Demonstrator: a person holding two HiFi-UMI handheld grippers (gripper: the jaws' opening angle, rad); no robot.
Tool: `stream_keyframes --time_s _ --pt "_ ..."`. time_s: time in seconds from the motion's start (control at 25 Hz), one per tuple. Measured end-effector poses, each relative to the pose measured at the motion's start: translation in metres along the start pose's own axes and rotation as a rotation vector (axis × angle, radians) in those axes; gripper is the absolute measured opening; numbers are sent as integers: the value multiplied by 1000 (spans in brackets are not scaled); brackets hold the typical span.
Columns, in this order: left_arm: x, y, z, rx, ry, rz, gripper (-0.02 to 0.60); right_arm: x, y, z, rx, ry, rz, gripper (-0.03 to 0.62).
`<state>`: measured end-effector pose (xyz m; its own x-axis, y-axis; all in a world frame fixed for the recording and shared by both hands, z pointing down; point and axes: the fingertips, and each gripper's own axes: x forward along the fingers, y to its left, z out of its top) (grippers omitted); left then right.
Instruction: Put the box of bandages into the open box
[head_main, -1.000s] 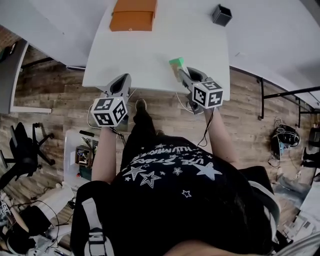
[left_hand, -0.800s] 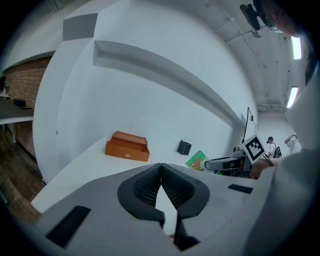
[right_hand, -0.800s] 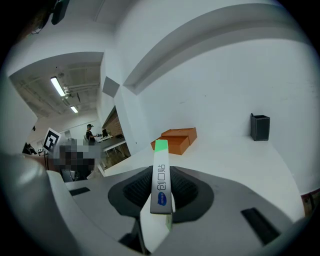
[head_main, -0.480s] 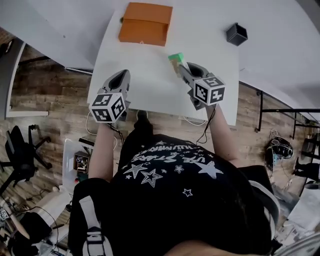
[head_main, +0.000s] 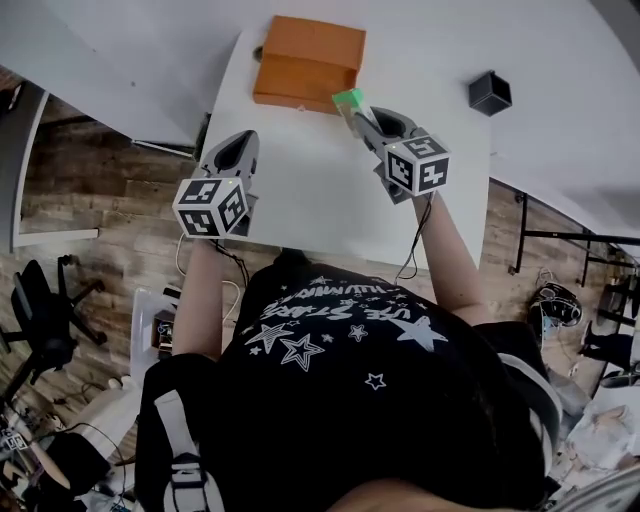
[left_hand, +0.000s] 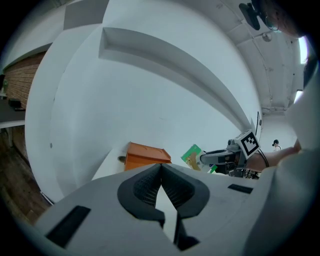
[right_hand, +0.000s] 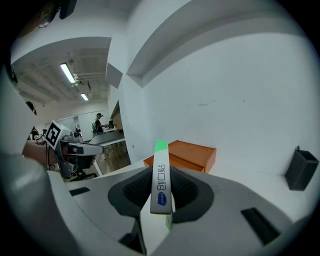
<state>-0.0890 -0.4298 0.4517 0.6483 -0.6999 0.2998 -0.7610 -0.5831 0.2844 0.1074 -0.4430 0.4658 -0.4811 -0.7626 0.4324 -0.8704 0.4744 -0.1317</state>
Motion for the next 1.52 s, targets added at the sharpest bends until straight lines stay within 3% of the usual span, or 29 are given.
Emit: stream_keyframes --time_s 0.32,0.44,0.6,0.84,1.52 --pt "45 64 8 -26 17 -12 20 89 -19 16 -118 71 26 114" --pt "55 67 12 -27 24 -19 20 101 -25 25 -167 82 56 114" --pt "56 60 20 -28 32 -16 20 103 -26 35 -206 107 135 114" --pt "74 93 13 -42 60 -11 20 149 -16 24 -286 207 270 114" --pt "92 56 1 -51 103 -15 20 139 -15 -18 -393 397 389 115"
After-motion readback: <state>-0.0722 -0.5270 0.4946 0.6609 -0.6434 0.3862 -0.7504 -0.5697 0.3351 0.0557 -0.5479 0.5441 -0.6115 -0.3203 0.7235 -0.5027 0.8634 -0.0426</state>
